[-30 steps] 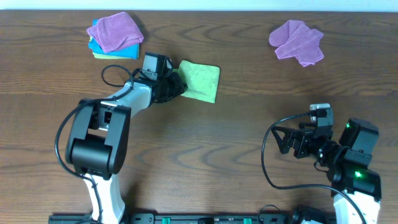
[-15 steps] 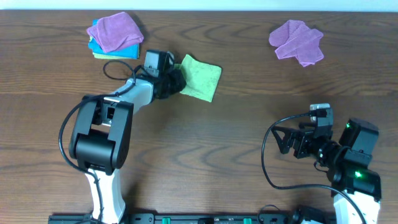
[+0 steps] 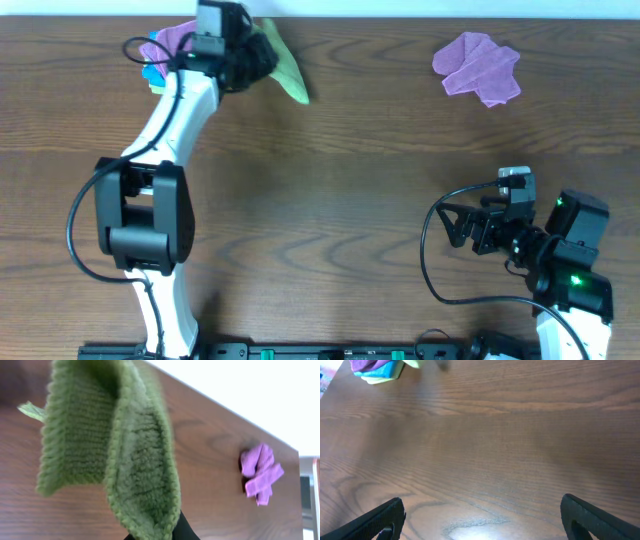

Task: Fold the cloth
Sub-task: 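Carry the folded green cloth with the left gripper onto the far-left cloth stack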

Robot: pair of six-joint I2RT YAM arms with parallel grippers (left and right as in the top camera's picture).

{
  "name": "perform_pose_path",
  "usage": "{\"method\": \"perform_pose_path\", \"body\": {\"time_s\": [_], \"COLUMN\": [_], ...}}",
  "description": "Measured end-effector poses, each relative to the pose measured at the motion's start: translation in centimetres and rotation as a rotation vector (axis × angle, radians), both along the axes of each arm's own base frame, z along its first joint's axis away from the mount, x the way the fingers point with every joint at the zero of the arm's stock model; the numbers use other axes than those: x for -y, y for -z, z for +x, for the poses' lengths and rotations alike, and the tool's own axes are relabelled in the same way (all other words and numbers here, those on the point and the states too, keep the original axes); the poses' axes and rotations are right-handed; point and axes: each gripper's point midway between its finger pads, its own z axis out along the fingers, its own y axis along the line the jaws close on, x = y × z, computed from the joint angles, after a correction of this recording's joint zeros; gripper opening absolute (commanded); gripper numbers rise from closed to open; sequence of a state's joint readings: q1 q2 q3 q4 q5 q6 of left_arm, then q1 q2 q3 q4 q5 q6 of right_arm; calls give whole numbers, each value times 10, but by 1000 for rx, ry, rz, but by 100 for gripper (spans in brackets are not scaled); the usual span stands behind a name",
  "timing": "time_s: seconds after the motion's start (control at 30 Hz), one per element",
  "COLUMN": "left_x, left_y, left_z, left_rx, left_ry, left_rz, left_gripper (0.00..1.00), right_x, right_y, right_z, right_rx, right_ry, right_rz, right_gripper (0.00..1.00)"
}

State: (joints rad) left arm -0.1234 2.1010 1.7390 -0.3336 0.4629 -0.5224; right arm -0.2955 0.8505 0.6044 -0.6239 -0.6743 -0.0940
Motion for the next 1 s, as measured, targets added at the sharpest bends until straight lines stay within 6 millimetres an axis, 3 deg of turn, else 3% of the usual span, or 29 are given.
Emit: {"method": "perform_pose_path", "body": {"time_s": [0.4,0.67,1.0], "left_x": [-84,-132,-154], "left_y": [-28,-38,-29], "left_z": [34,44,42], "left_rx": [117,173,160], "left_ry": [-157,-244,-285], "left_rz": [9,24,124], "left_gripper": [6,6,6], "right_x": [0,0,0], "right_y": [0,0,0], "right_z": [0,0,0], "right_rx": [0,0,0], "right_ry": [0,0,0], "right_rz": [0,0,0], "right_gripper": [99,99,99]}}
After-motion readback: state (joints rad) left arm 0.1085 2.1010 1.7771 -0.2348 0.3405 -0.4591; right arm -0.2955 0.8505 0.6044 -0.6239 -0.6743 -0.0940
